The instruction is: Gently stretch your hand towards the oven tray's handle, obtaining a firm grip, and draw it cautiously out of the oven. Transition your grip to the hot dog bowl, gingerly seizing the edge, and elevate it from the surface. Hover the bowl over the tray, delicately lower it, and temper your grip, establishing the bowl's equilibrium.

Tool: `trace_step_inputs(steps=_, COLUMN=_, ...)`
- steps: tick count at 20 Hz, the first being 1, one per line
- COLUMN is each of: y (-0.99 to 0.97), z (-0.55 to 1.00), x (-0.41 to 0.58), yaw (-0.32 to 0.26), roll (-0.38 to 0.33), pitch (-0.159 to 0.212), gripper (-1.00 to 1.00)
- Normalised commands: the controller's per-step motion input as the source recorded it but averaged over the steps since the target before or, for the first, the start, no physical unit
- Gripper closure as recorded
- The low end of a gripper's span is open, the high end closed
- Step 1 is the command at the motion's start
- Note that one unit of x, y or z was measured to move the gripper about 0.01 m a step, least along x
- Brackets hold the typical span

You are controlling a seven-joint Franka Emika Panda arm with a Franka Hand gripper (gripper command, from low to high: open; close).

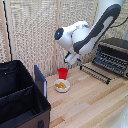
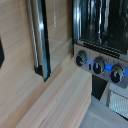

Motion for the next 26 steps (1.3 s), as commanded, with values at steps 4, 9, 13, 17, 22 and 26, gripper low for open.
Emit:
trace_step_inputs(steps=4, y=-0.6, z=-0.05, x=0.288, yaw=0.0, roll=-0.081, pitch=0.0, gripper=-1.0)
trace_step_inputs(steps=9, y=-0.58, z=-0.06, x=0.254, yaw=-0.004, roll=-0.084, pitch=0.0, gripper=-1.0)
trace_step_inputs(steps=13, y=-0.51, z=-0.09, x=0.202, yaw=0.0, roll=-0.106, pitch=0.0, gripper=-1.0)
trace_step_inputs(steps=17, y=-0.45, z=-0.18, x=0.081, yaw=0.034, roll=-0.145, pitch=0.0, gripper=-1.0)
trace_step_inputs(steps=22, y=-0.42, z=-0.14, x=0.0, yaw=0.155, roll=-0.183, pitch=0.023, gripper=-1.0)
trace_step_inputs(steps=26, y=-0.24, z=-0.1, x=0.0, yaw=0.295, roll=-0.118, pitch=0.041, gripper=-1.0)
